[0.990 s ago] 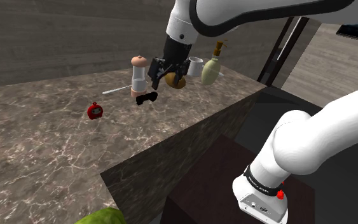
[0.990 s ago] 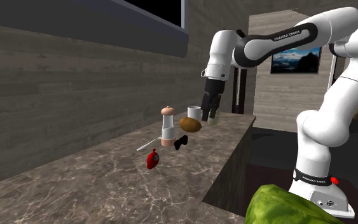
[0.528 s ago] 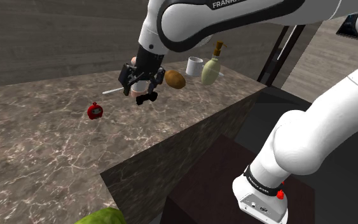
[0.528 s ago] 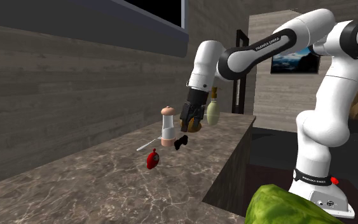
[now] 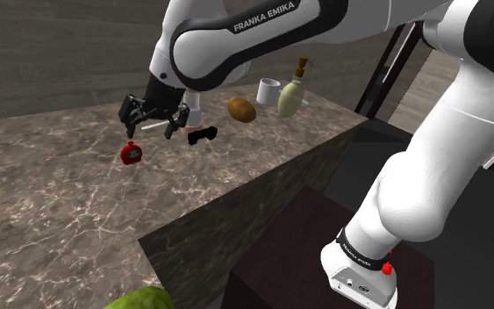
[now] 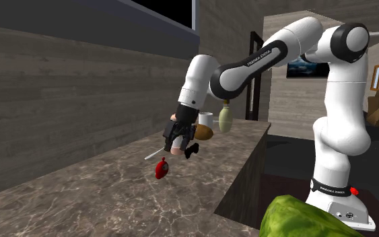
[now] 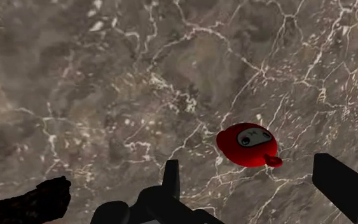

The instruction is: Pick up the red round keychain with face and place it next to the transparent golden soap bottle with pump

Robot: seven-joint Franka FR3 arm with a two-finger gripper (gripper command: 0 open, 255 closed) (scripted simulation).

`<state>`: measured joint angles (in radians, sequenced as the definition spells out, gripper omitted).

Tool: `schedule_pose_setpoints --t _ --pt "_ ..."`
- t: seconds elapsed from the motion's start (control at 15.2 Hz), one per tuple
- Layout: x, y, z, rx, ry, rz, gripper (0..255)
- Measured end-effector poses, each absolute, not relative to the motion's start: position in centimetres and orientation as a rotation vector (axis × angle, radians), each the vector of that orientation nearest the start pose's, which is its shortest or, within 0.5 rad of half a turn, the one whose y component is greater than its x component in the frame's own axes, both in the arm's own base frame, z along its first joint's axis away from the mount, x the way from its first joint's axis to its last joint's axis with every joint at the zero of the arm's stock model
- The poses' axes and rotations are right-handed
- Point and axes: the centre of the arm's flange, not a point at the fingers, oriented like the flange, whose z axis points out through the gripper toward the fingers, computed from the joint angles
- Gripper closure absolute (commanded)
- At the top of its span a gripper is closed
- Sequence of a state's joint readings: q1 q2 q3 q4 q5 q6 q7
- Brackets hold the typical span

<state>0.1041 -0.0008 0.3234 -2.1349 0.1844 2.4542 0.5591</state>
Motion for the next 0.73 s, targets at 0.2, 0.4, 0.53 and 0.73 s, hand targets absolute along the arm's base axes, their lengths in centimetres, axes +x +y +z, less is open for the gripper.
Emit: schedule_pose_setpoints --t 0.2,0.4,0.53,0.73 --pt "53.4 25.1 42.8 -2.803 0.378 -0.320 0" --pt "53.9 25.7 41.4 -2.799 0.381 -0.322 0" --pt "54.3 26.0 40.5 -2.798 0.381 -0.322 0" --pt "54.4 26.1 39.7 -2.798 0.381 -0.322 0"
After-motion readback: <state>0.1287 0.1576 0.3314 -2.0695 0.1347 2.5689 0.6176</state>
